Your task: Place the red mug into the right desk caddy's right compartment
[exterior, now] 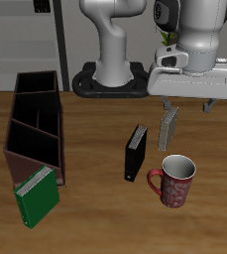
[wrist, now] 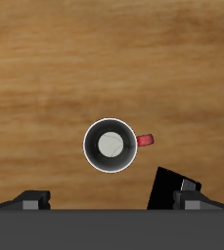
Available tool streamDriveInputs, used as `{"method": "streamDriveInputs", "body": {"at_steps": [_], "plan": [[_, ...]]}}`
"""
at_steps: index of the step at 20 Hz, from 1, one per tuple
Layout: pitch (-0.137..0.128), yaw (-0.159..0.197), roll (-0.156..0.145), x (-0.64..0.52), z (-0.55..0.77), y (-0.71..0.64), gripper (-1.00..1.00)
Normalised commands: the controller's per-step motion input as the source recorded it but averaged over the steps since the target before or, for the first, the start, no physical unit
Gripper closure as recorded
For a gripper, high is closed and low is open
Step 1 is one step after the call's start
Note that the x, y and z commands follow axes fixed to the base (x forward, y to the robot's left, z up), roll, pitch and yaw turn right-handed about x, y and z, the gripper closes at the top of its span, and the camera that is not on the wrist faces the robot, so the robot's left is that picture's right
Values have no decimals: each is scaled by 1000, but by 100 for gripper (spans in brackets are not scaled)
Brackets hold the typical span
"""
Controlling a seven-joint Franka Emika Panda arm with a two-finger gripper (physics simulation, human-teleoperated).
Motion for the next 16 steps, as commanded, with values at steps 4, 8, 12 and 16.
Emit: {"method": "streamDriveInputs", "body": {"at_steps": [4,8,12,16], "plan": [[22,-4,30,151,-313,239,-100],[23,38,24,107,-390,185,-100],[29,6,5,47,-259,80,-100],[16,27,-10,70,-320,68,-100]]}}
